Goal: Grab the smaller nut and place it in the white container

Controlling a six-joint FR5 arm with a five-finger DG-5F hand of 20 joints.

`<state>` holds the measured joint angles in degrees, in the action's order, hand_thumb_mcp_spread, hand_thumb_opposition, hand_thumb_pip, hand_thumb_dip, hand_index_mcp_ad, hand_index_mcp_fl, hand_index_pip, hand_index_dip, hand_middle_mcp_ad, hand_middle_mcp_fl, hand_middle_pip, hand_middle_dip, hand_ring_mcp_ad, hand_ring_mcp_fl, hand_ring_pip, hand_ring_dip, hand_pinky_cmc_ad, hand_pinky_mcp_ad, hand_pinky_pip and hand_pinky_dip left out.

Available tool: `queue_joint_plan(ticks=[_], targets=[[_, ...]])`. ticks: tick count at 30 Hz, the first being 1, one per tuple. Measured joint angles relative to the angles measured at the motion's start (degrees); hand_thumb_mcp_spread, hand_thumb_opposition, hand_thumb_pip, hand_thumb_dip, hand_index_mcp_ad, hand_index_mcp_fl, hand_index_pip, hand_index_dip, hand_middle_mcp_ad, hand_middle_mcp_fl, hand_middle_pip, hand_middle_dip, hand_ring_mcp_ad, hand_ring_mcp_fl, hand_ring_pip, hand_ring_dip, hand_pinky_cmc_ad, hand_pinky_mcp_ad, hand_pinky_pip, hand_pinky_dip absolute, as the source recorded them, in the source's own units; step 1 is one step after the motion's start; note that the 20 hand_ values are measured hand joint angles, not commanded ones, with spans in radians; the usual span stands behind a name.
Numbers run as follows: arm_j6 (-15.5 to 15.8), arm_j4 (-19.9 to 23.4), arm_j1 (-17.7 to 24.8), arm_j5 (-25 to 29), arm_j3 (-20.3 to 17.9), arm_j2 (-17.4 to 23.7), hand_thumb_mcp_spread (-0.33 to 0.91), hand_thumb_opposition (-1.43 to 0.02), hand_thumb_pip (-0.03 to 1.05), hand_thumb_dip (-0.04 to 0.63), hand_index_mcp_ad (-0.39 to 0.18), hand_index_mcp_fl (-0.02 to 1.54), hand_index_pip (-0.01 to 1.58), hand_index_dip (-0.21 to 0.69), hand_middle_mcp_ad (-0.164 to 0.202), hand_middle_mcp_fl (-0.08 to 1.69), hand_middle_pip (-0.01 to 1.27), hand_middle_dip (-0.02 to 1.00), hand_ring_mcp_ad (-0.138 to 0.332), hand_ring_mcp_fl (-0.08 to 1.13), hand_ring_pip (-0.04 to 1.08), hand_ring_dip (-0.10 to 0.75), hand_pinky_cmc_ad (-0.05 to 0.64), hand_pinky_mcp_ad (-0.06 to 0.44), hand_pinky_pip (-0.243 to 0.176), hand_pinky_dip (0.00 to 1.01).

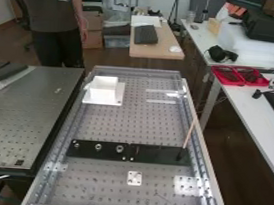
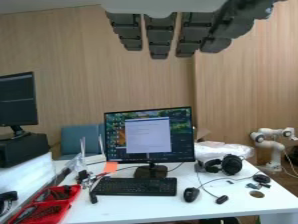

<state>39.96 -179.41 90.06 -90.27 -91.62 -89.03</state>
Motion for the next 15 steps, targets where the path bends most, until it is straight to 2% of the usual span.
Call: queue_joint_plan(ticks=[1,2,4,5,9,10,14,15], targets=[[0.0,0.0,0.0,-0.1,0.0,0.0,-0.01,-0.01,0.01,0.000,0.000,0.00,0.01,0.012,0.063,0.02,0.02,0.02,0.065,0.01,0.01,0.014,0.051,0.033,-0.010,0.02],[0.1,0.0,0.0,-0.1,0.1,0.0,0.02,-0.04,0.08,0.000,0.000,0.00,0.01,0.017,0.063,0.02,0.02,0.03,0.065,0.01,0.02,0.014,0.051,0.033,-0.010,0.02],[0.1,0.0,0.0,-0.1,0.1,-0.1,0.16,-0.21,0.39,0.030,0.000,0.00,0.01,0.065,0.063,0.02,0.04,0.05,0.066,0.01,0.02,0.024,0.063,0.077,-0.010,0.06],[0.1,0.0,-0.1,-0.1,0.1,-0.1,0.19,-0.27,0.43,0.038,-0.002,0.01,0.02,0.087,0.063,0.02,0.06,0.06,0.066,0.00,0.02,0.026,0.089,0.099,-0.010,0.08],[0.1,0.0,-0.2,-0.2,0.2,-0.2,0.22,-0.52,0.41,0.030,-0.023,0.00,0.05,0.187,0.066,0.03,0.10,0.13,0.089,0.00,0.07,0.056,0.227,0.232,-0.010,0.18],[0.1,0.0,-0.2,-0.2,0.2,-0.3,0.21,-0.55,0.42,0.030,-0.024,0.00,0.05,0.208,0.066,0.04,0.11,0.16,0.110,0.00,0.07,0.072,0.265,0.258,-0.014,0.20],[0.1,0.1,-0.4,-0.3,0.1,-0.3,0.21,-0.63,0.47,0.030,-0.024,0.01,0.06,0.269,0.066,0.04,0.12,0.20,0.136,0.00,0.09,0.096,0.353,0.314,-0.026,0.26],[0.0,0.2,-0.4,-0.3,0.0,-0.4,0.22,-0.65,0.47,0.030,-0.024,0.01,0.06,0.269,0.066,0.04,0.12,0.20,0.155,0.00,0.09,0.098,0.361,0.307,-0.028,0.28]])
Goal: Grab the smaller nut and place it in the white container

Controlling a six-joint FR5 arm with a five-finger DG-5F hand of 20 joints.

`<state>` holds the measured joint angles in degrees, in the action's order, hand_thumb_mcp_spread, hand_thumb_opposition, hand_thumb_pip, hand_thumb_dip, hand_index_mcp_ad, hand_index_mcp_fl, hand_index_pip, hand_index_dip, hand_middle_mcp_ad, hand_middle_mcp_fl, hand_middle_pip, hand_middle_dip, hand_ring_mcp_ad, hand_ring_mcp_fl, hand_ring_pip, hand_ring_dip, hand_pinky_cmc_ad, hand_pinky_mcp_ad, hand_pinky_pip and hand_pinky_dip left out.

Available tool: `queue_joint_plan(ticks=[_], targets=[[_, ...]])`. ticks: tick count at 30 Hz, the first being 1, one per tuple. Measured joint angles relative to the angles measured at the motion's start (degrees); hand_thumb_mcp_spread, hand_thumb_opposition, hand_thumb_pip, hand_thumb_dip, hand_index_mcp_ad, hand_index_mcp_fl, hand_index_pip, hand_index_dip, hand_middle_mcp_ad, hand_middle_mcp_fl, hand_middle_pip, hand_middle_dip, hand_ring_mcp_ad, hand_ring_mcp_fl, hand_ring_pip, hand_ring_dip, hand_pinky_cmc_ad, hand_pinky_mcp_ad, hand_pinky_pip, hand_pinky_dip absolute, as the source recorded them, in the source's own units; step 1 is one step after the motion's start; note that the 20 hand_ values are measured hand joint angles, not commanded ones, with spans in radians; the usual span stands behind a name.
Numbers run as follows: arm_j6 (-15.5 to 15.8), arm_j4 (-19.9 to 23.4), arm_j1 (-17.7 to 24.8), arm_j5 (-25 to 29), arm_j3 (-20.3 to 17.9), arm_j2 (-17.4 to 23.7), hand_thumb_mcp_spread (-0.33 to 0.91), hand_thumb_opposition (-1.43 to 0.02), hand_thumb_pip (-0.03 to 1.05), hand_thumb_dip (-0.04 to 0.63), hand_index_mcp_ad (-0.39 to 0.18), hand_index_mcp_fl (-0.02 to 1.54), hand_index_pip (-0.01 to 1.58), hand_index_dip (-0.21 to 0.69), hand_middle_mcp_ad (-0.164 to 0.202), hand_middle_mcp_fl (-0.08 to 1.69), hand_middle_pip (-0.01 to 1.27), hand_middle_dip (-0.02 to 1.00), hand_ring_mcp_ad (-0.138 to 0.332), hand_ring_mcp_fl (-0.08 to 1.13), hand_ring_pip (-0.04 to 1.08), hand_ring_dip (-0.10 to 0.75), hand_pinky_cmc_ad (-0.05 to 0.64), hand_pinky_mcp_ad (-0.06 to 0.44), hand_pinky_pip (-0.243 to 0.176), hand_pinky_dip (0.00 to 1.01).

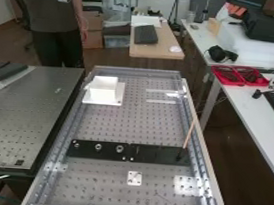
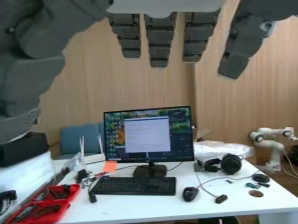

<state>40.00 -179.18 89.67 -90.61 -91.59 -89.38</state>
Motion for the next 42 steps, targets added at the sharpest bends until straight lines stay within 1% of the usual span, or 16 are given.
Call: queue_joint_plan(ticks=[1,2,3,4,5,6,8,12,13,15,18,23,26,36,38,42], targets=[[0.0,0.2,0.0,0.0,-0.1,0.0,0.21,-0.65,0.47,0.030,-0.024,0.01,0.07,0.286,0.065,0.04,0.12,0.21,0.154,0.00,0.09,0.101,0.361,0.328,-0.028,0.28],[0.0,0.2,0.0,0.0,-0.1,0.0,0.22,-0.67,0.47,0.030,-0.024,0.01,0.07,0.286,0.068,0.04,0.12,0.21,0.164,0.00,0.08,0.101,0.384,0.328,-0.028,0.28],[-0.1,0.3,0.0,-0.1,-0.2,0.0,0.21,-0.67,0.48,0.030,-0.024,0.01,0.07,0.295,0.068,0.04,0.12,0.21,0.168,0.00,0.09,0.101,0.379,0.330,-0.028,0.29],[-0.1,0.3,-0.1,-0.2,-0.3,-0.1,0.21,-0.68,0.48,0.030,-0.024,0.01,0.07,0.304,0.068,0.04,0.12,0.21,0.169,0.00,0.09,0.113,0.401,0.346,-0.035,0.29],[-0.1,0.3,-0.1,-0.2,-0.3,-0.1,0.21,-0.70,0.48,0.030,-0.024,0.01,0.07,0.311,0.068,0.04,0.12,0.22,0.169,0.00,0.09,0.115,0.396,0.346,-0.044,0.29],[0.0,0.3,-0.1,-0.2,-0.3,-0.1,0.21,-0.70,0.48,0.030,-0.024,0.01,0.07,0.318,0.068,0.04,0.12,0.23,0.169,0.00,0.09,0.113,0.415,0.346,-0.044,0.29],[0.0,0.4,0.0,-0.3,-0.4,-0.1,0.20,-0.70,0.48,0.030,-0.024,0.02,0.07,0.321,0.070,0.03,0.13,0.23,0.171,0.00,0.08,0.113,0.414,0.342,-0.047,0.29],[-0.1,0.4,-0.1,-0.5,-0.4,-0.1,0.21,-0.71,0.48,0.030,-0.024,0.02,0.07,0.321,0.068,0.05,0.14,0.23,0.175,0.00,0.10,0.113,0.412,0.358,-0.047,0.30],[-0.1,0.4,-0.1,-0.6,-0.4,-0.1,0.19,-0.71,0.48,0.030,-0.024,0.02,0.07,0.321,0.068,0.05,0.14,0.23,0.175,0.00,0.10,0.119,0.428,0.360,-0.047,0.30],[-0.1,0.3,-0.1,-0.7,-0.4,-0.1,0.20,-0.73,0.48,0.030,-0.024,0.02,0.07,0.316,0.068,0.05,0.14,0.23,0.176,0.00,0.11,0.126,0.435,0.360,-0.047,0.30],[-0.1,0.5,-0.1,-0.8,-0.5,0.0,0.20,-0.73,0.53,0.030,-0.023,0.02,0.07,0.321,0.087,0.06,0.14,0.23,0.173,0.00,0.10,0.127,0.435,0.360,-0.047,0.30],[-0.2,0.8,-0.2,-0.7,-0.8,0.1,0.20,-0.73,0.53,0.030,-0.024,0.02,0.08,0.325,0.087,0.06,0.14,0.24,0.173,0.00,0.11,0.127,0.429,0.360,-0.049,0.31],[-0.2,0.8,-0.2,-0.6,-1.1,0.1,0.20,-0.73,0.53,0.030,-0.024,0.02,0.08,0.325,0.087,0.06,0.14,0.24,0.187,0.00,0.11,0.127,0.429,0.360,-0.049,0.31],[-0.3,1.3,-0.1,-0.5,-2.1,0.4,0.20,-0.73,0.53,0.030,-0.024,0.02,0.08,0.325,0.087,0.06,0.14,0.24,0.187,0.00,0.10,0.127,0.431,0.356,-0.049,0.31],[-0.2,1.4,-0.1,-0.5,-2.2,0.5,0.20,-0.73,0.53,0.045,-0.024,0.02,0.08,0.325,0.087,0.06,0.14,0.24,0.187,0.00,0.11,0.127,0.431,0.356,-0.049,0.31],[-0.1,1.5,-0.1,-0.4,-2.5,0.7,0.20,-0.73,0.53,0.047,-0.024,0.02,0.08,0.325,0.087,0.06,0.14,0.24,0.187,0.00,0.10,0.127,0.431,0.360,-0.049,0.31]])
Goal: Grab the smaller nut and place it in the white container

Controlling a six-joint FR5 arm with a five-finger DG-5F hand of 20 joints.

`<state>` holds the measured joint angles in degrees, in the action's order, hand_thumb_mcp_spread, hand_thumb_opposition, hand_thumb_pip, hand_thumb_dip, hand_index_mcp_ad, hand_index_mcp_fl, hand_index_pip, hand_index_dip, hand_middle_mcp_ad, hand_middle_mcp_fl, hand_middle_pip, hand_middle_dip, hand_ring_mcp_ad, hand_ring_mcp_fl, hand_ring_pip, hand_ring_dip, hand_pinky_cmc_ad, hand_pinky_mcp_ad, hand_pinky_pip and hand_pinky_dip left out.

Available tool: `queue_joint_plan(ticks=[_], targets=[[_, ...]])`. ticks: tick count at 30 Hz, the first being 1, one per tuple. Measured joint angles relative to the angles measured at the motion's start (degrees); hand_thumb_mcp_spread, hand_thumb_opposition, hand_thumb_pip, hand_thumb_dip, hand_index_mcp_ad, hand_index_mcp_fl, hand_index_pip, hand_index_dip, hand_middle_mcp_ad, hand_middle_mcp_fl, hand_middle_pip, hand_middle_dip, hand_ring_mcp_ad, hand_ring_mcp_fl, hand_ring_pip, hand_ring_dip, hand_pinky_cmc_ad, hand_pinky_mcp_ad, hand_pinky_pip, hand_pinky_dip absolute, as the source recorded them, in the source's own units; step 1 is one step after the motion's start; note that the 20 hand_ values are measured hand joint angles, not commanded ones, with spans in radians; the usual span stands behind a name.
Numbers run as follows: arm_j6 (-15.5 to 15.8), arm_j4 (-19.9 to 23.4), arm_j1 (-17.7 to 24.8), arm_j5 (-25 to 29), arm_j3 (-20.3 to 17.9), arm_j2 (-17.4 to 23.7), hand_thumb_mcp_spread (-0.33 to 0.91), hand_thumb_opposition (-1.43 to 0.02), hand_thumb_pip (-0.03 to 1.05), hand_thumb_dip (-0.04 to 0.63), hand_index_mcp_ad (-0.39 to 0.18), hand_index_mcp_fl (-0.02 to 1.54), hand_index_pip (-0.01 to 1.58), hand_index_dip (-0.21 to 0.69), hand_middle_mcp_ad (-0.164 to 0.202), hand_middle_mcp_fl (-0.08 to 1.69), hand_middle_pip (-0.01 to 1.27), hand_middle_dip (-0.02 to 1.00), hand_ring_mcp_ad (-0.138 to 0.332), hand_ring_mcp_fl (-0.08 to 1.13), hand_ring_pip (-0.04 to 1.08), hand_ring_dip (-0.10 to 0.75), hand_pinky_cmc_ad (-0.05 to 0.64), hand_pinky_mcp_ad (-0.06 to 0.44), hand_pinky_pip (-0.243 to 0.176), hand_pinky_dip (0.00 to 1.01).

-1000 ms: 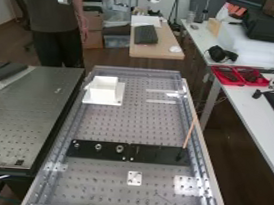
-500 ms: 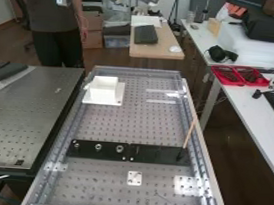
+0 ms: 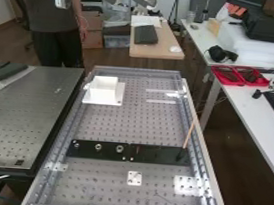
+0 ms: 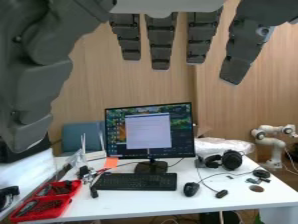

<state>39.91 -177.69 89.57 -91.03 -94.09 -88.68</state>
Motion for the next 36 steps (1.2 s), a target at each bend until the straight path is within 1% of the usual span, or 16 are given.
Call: queue_joint_plan(ticks=[23,29,32,33,34,36], targets=[[-0.6,0.7,0.0,0.7,-3.2,1.7,0.20,-0.73,0.53,0.047,-0.024,0.02,0.08,0.325,0.089,0.06,0.14,0.24,0.185,0.00,0.11,0.127,0.431,0.356,-0.049,0.31],[-0.6,1.6,0.0,0.8,-5.5,2.2,0.20,-0.73,0.56,0.047,-0.024,0.02,0.08,0.321,0.087,0.05,0.14,0.24,0.185,0.00,0.11,0.127,0.431,0.356,-0.049,0.31],[-0.2,2.5,-0.1,1.0,-7.1,2.7,0.19,-0.73,0.57,0.047,-0.024,0.05,0.09,0.328,0.086,0.10,0.14,0.24,0.185,0.00,0.11,0.127,0.431,0.356,-0.049,0.31],[-0.1,2.9,-0.3,1.1,-7.8,3.0,0.20,-0.73,0.60,0.063,-0.024,0.06,0.09,0.319,0.087,0.11,0.14,0.24,0.185,0.00,0.10,0.127,0.431,0.356,-0.049,0.31],[0.0,3.4,-0.4,1.2,-8.6,3.2,0.20,-0.75,0.62,0.063,-0.024,0.06,0.09,0.314,0.087,0.12,0.14,0.24,0.185,0.00,0.10,0.127,0.429,0.356,-0.049,0.31],[0.0,4.0,-0.7,1.3,-9.6,3.6,0.21,-0.74,0.63,0.077,-0.024,0.08,0.09,0.304,0.087,0.12,0.14,0.24,0.185,0.00,0.10,0.127,0.429,0.360,-0.049,0.31]])
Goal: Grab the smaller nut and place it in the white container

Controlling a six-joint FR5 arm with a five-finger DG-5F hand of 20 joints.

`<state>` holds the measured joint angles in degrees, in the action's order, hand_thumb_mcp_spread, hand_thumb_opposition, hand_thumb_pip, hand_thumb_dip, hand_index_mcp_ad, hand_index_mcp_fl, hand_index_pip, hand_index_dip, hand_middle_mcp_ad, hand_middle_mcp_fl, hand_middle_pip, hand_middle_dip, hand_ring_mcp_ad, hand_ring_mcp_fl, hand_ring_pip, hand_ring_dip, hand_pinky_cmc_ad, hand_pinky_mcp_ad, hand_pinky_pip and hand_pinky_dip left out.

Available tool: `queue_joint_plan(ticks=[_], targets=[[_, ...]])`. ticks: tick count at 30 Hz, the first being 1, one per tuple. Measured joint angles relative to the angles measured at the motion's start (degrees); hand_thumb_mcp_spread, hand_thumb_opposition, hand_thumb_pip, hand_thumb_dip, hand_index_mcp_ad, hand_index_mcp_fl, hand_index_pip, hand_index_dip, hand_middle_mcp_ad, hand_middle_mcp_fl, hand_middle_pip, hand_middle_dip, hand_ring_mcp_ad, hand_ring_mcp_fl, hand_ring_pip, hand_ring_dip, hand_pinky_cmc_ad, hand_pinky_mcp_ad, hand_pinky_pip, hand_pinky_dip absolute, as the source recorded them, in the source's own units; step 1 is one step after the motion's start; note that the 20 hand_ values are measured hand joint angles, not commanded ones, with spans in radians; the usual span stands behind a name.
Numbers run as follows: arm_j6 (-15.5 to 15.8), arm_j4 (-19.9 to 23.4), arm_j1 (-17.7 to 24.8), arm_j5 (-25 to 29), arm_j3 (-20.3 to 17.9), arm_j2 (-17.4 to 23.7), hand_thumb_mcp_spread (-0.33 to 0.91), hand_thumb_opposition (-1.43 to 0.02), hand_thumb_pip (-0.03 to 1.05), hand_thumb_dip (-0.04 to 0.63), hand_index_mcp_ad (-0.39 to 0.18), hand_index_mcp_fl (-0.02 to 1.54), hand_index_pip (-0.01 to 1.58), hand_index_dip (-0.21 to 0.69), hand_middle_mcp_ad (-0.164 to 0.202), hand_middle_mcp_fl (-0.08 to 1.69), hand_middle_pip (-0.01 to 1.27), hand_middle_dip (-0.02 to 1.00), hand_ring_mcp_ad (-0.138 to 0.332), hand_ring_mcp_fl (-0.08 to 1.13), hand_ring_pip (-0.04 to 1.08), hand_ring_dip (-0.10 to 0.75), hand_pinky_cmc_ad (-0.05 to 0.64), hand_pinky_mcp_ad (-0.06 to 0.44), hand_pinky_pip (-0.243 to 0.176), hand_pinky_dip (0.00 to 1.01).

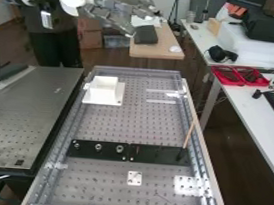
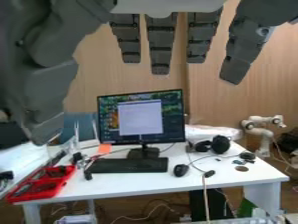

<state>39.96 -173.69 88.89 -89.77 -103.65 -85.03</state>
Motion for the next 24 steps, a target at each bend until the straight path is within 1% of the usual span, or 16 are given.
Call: queue_joint_plan(ticks=[1,6,9,11,13,15,17,19,22,24], targets=[[0.0,0.4,-0.2,0.0,-0.8,0.3,0.23,-0.74,0.63,0.084,-0.024,0.09,0.09,0.300,0.087,0.12,0.14,0.24,0.188,0.00,0.11,0.127,0.429,0.356,-0.049,0.31],[0.2,1.3,-1.3,0.2,-3.3,1.2,0.23,-0.76,0.64,0.094,-0.024,0.12,0.09,0.274,0.087,0.12,0.13,0.24,0.188,0.00,0.10,0.127,0.431,0.360,-0.049,0.31],[0.3,1.6,-2.0,0.2,-4.6,1.6,0.23,-0.76,0.64,0.110,-0.038,0.14,0.09,0.251,0.087,0.13,0.13,0.24,0.188,0.00,0.10,0.127,0.431,0.360,-0.045,0.31],[0.6,1.7,-2.6,0.2,-5.7,2.0,0.23,-0.76,0.66,0.112,-0.040,0.16,0.10,0.251,0.087,0.14,0.13,0.24,0.185,0.00,0.10,0.127,0.431,0.356,-0.044,0.31],[0.8,2.0,-3.5,0.1,-7.0,2.4,0.27,-0.76,0.70,0.112,-0.038,0.16,0.10,0.243,0.087,0.13,0.13,0.24,0.185,0.00,0.10,0.127,0.431,0.360,-0.044,0.31],[1.0,2.5,-4.3,0.0,-8.2,2.8,0.28,-0.76,0.70,0.112,-0.042,0.15,0.12,0.232,0.087,0.13,0.13,0.24,0.185,0.00,0.10,0.127,0.431,0.356,-0.044,0.31],[1.0,2.9,-4.9,-0.2,-9.1,3.0,0.28,-0.77,0.70,0.112,-0.047,0.15,0.20,0.227,0.086,0.13,0.13,0.24,0.185,0.00,0.10,0.127,0.431,0.356,-0.044,0.31],[1.1,3.7,-5.8,-0.7,-10.5,3.4,0.28,-0.77,0.70,0.112,-0.052,0.15,0.32,0.216,0.089,0.13,0.13,0.24,0.188,0.00,0.10,0.127,0.431,0.358,-0.044,0.31],[1.3,4.7,-7.1,-1.5,-12.3,3.7,0.29,-0.77,0.71,0.112,-0.063,0.15,0.45,0.173,0.089,0.13,0.13,0.24,0.185,0.00,0.10,0.127,0.435,0.358,-0.044,0.31],[1.6,5.5,-7.9,-2.2,-13.4,3.8,0.29,-0.79,0.72,0.112,-0.070,0.16,0.53,0.164,0.089,0.13,0.13,0.24,0.188,0.00,0.10,0.127,0.431,0.354,-0.044,0.31]])
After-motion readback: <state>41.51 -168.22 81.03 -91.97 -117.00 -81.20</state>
